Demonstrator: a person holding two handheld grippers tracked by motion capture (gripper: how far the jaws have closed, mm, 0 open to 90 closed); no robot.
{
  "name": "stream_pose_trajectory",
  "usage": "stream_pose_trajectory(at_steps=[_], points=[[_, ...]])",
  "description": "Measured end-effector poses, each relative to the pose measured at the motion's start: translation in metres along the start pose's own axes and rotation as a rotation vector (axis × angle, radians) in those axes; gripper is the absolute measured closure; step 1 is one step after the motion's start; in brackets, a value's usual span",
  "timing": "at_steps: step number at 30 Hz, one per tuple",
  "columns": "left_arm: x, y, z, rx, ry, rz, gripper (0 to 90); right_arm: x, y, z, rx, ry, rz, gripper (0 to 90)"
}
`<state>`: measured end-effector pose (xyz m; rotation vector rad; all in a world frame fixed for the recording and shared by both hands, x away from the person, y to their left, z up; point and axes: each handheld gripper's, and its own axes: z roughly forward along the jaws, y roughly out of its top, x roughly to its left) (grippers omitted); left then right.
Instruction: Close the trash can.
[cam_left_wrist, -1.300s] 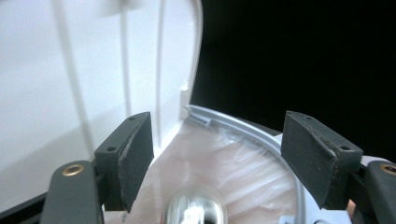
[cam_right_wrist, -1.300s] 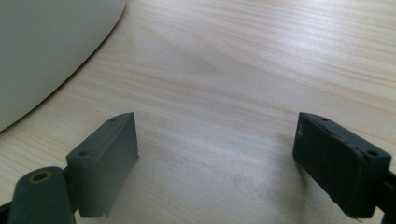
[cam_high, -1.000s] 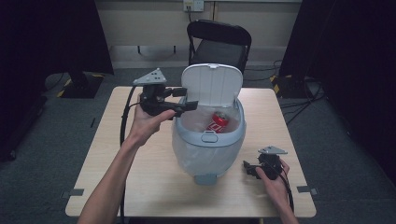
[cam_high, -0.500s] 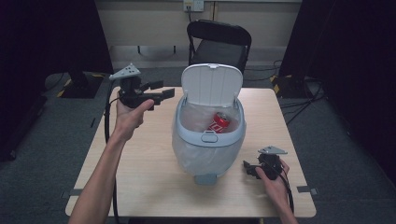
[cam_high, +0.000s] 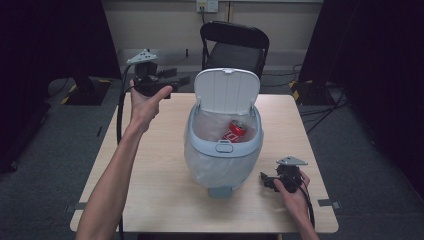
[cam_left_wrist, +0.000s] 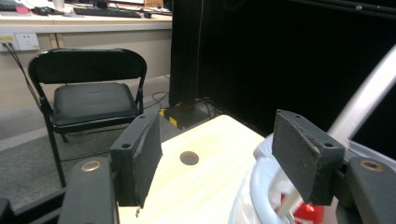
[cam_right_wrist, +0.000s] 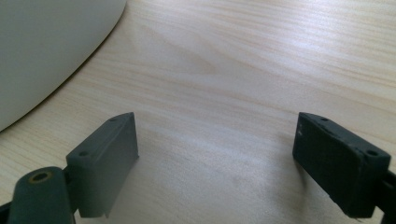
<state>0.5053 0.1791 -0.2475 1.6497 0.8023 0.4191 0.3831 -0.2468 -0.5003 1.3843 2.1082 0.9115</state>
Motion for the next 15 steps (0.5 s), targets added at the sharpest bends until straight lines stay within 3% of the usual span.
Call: stream_pose_trajectory(at_steps=[4, 5, 6, 10, 12, 13, 15], points=[[0.008, 0.003, 0.013, -0.007, -0.036, -0.002, 34.4, 0.0, 0.0, 0.0, -0.001, 0.0, 0.002, 12.8], [0.01, 0.005, 0.018, -0.004, -0.075, -0.021, 34.5, 0.0, 0.0, 0.0, -0.001, 0.0, 0.002, 12.8], [0.01, 0.005, 0.018, -0.004, -0.075, -0.021, 34.5, 0.0, 0.0, 0.0, -0.001, 0.0, 0.002, 12.8], [0.0, 0.008, 0.025, 0.011, -0.158, -0.003, 33.6, 0.0, 0.0, 0.0, -0.001, 0.0, 0.002, 12.8], [-0.002, 0.008, 0.025, 0.016, -0.174, 0.006, 33.5, 0.0, 0.0, 0.0, 0.0, 0.0, 0.0, 12.8], [-0.005, 0.007, 0.024, 0.017, -0.199, 0.011, 38.2, 0.0, 0.0, 0.0, 0.0, 0.0, 0.0, 12.8], [-0.007, 0.006, 0.023, 0.019, -0.22, 0.013, 36.6, 0.0, 0.0, 0.0, 0.0, 0.0, 0.0, 12.8]])
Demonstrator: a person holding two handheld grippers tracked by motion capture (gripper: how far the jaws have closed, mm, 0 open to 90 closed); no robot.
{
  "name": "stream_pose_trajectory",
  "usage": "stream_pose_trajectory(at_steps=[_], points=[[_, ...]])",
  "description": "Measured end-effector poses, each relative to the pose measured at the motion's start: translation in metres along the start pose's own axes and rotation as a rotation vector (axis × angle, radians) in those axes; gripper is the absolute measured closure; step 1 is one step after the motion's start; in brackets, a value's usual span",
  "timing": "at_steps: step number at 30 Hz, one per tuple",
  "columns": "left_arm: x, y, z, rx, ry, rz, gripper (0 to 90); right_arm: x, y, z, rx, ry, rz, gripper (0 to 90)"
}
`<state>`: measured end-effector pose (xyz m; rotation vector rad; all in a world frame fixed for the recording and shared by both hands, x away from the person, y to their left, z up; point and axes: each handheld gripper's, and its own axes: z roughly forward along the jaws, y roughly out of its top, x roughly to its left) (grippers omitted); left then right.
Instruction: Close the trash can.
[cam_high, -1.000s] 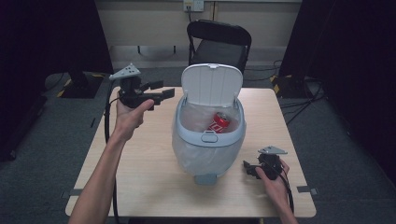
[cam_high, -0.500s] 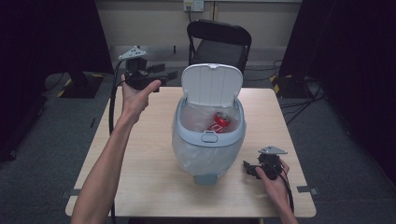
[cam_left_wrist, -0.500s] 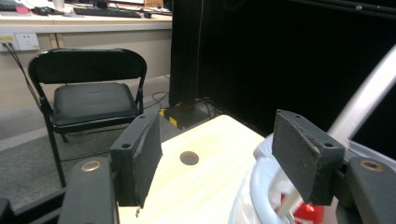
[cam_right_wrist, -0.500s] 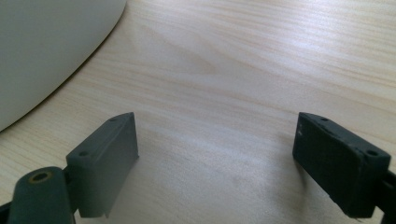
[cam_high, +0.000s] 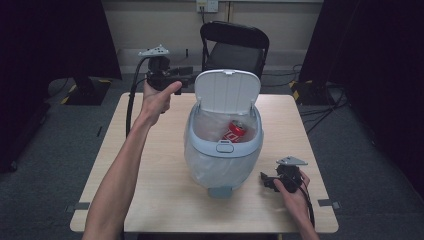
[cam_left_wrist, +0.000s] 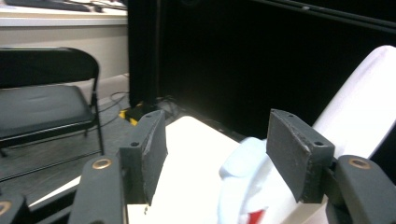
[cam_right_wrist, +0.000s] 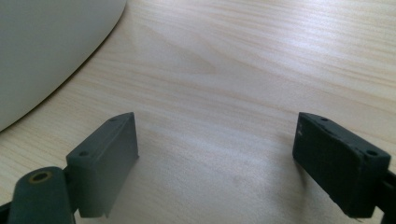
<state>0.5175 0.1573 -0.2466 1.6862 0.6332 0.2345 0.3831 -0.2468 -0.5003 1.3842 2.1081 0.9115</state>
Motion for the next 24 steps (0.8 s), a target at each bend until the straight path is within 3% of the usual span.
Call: stream_pose_trajectory(at_steps=[2, 4, 6, 10, 12, 18, 21, 24], points=[[-0.005, -0.003, 0.001, 0.016, -0.033, 0.006, 35.6, 0.0, 0.0, 0.0, 0.0, 0.0, 0.0, 12.8], [-0.013, -0.007, 0.0, 0.032, -0.057, 0.037, 35.9, 0.0, 0.0, 0.0, 0.001, -0.003, 0.001, 12.7], [-0.019, -0.011, -0.003, 0.051, -0.056, 0.059, 35.8, 0.001, 0.0, 0.0, 0.0, -0.004, 0.005, 12.7], [-0.027, -0.017, -0.008, 0.071, -0.093, 0.057, 34.7, 0.001, 0.0, 0.0, 0.0, -0.004, 0.006, 12.7], [-0.041, -0.023, -0.009, 0.111, -0.135, 0.1, 34.7, 0.0, 0.0, 0.0, 0.0, -0.004, 0.005, 12.7], [-0.064, -0.029, -0.008, 0.134, -0.147, 0.141, 34.3, 0.001, 0.0, 0.0, 0.0, -0.004, 0.005, 12.7], [-0.071, -0.031, -0.007, 0.13, -0.148, 0.14, 33.1, 0.001, 0.0, 0.0, 0.0, -0.004, 0.005, 12.7], [-0.082, -0.038, -0.002, 0.166, -0.164, 0.158, 32.4, 0.0, 0.0, 0.0, 0.001, -0.004, 0.004, 12.7]])
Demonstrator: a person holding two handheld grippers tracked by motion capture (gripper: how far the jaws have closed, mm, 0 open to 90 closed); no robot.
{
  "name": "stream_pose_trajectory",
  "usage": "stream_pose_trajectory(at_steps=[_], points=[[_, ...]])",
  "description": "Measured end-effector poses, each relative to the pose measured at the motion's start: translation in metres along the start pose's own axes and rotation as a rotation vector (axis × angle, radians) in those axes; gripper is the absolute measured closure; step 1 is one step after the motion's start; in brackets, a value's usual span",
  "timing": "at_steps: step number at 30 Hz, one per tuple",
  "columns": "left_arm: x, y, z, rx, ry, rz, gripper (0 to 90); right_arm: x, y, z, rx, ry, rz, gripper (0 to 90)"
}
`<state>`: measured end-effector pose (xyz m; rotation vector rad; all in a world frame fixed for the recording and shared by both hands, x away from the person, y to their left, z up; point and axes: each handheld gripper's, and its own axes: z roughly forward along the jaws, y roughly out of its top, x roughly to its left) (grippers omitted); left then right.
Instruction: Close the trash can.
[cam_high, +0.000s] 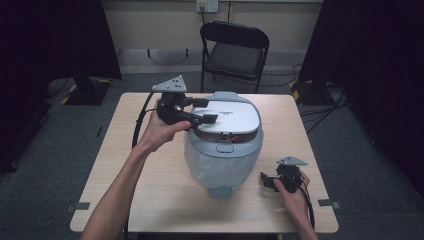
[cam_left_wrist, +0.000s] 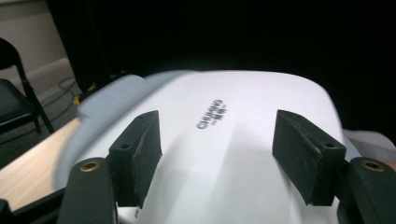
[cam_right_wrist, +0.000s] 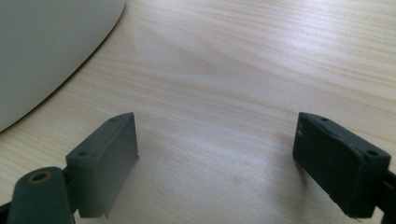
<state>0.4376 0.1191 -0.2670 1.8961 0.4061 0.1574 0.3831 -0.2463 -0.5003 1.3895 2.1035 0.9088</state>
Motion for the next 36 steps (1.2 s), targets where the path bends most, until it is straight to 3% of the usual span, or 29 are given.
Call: stream_pose_trajectory(at_steps=[6, 9, 10, 15, 20, 25, 26, 27, 28, 30, 36], points=[[-0.013, -0.005, 0.006, -0.003, 0.006, 0.015, 32.2, 0.0, 0.0, 0.0, 0.0, 0.0, 0.002, 12.7], [-0.021, -0.007, 0.009, 0.016, 0.034, 0.034, 29.0, 0.0, 0.0, 0.0, -0.001, 0.0, 0.002, 12.7], [-0.026, -0.008, 0.012, 0.026, 0.058, 0.064, 28.5, 0.0, 0.0, 0.0, -0.001, 0.0, 0.002, 12.7], [-0.03, -0.007, 0.014, 0.042, 0.075, 0.078, 28.5, 0.0, 0.0, 0.0, 0.0, 0.0, 0.002, 12.7], [-0.031, -0.007, 0.015, 0.042, 0.055, 0.079, 28.1, 0.001, 0.0, 0.0, 0.0, -0.005, 0.004, 12.5], [-0.033, -0.01, 0.014, 0.032, 0.06, 0.091, 28.3, 0.001, 0.0, 0.0, 0.0, -0.005, 0.006, 12.5], [-0.034, -0.01, 0.014, 0.037, 0.064, 0.098, 29.0, 0.001, 0.0, 0.0, 0.0, -0.005, 0.005, 12.5], [-0.037, -0.01, 0.015, 0.052, 0.075, 0.133, 29.0, 0.001, 0.0, 0.0, 0.0, -0.005, 0.005, 12.5], [-0.042, -0.013, 0.015, 0.036, 0.074, 0.129, 31.0, 0.001, 0.0, 0.0, 0.0, -0.006, 0.006, 12.5], [-0.043, -0.014, 0.015, 0.036, 0.071, 0.138, 31.0, 0.001, 0.0, 0.0, 0.0, -0.006, 0.006, 12.5], [-0.044, -0.012, 0.017, 0.03, 0.087, 0.111, 30.9, 0.001, 0.0, 0.0, 0.0, -0.006, 0.007, 12.5]])
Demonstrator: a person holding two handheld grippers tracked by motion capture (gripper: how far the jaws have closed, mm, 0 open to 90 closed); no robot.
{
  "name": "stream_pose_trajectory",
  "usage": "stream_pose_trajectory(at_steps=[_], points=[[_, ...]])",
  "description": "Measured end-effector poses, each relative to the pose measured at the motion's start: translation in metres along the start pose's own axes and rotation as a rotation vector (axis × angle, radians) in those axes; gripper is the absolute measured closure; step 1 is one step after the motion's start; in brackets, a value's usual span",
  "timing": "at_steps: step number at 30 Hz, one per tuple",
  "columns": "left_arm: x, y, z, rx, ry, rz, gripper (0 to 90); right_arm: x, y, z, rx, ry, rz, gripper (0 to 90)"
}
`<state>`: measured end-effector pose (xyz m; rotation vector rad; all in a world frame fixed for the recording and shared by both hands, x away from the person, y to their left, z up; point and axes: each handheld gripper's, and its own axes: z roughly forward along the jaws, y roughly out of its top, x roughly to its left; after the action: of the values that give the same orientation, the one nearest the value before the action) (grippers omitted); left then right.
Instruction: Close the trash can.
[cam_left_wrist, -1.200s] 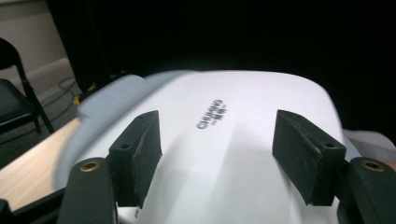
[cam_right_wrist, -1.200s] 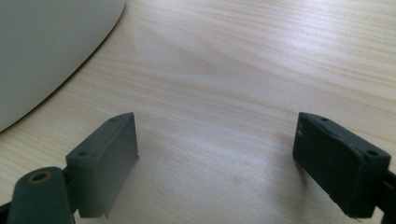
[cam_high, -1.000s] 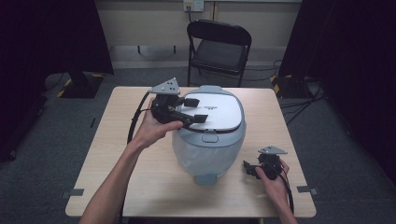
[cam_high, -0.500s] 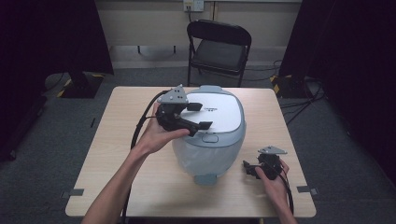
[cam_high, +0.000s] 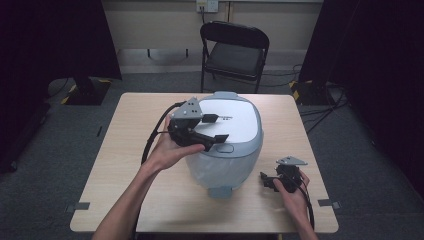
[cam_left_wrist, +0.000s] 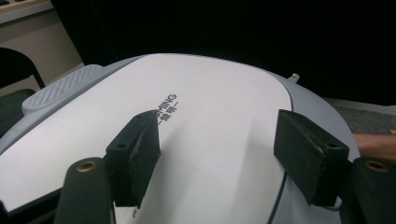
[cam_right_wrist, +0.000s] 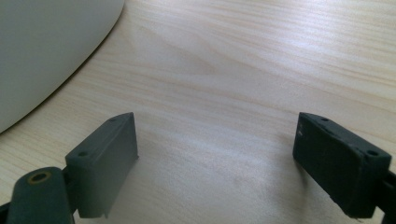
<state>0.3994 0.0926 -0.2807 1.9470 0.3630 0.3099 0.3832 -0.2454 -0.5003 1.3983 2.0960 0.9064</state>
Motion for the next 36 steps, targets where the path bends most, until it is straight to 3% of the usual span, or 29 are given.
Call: stream_pose_trajectory(at_steps=[3, 9, 15, 17, 18, 21, 22, 27, 28, 34, 35, 36], points=[[0.003, 0.001, 0.001, 0.0, -0.005, 0.008, 30.4, 0.0, 0.0, 0.0, 0.0, 0.0, 0.0, 12.5], [0.012, 0.005, 0.006, 0.008, 0.019, -0.025, 30.0, 0.0, 0.0, 0.0, 0.0, 0.0, 0.0, 12.5], [0.016, 0.004, -0.003, -0.049, 0.029, -0.067, 25.2, 0.0, 0.0, 0.0, 0.0, 0.0, 0.0, 12.6], [0.02, 0.005, -0.009, -0.082, 0.018, -0.109, 25.2, 0.0, 0.0, 0.0, 0.0, 0.0, 0.0, 12.5], [0.021, 0.006, -0.014, -0.088, 0.052, -0.095, 23.2, 0.0, 0.0, 0.0, 0.0, 0.0, 0.0, 12.5], [0.024, 0.005, -0.021, -0.074, 0.074, -0.08, 18.8, 0.0, 0.0, 0.0, 0.0, 0.0, 0.0, 12.5], [0.027, 0.001, -0.029, -0.072, 0.108, -0.082, 17.7, 0.0, 0.0, 0.0, 0.0, 0.0, 0.0, 12.5], [0.037, -0.01, -0.049, -0.115, 0.112, -0.112, 18.0, 0.0, 0.0, 0.0, 0.0, 0.0, 0.0, 12.5], [0.041, -0.016, -0.06, -0.106, 0.158, -0.107, 17.7, 0.0, 0.0, 0.0, 0.0, 0.0, 0.0, 12.6], [0.048, -0.029, -0.079, -0.086, 0.208, -0.121, 15.5, 0.0, 0.0, 0.0, 0.0, 0.0, 0.0, 12.6], [0.048, -0.033, -0.083, -0.082, 0.228, -0.124, 15.5, 0.0, 0.0, 0.0, 0.0, 0.0, 0.0, 12.6], [0.049, -0.039, -0.09, -0.053, 0.273, -0.132, 15.6, 0.0, 0.0, 0.0, 0.0, 0.0, 0.0, 12.5]])
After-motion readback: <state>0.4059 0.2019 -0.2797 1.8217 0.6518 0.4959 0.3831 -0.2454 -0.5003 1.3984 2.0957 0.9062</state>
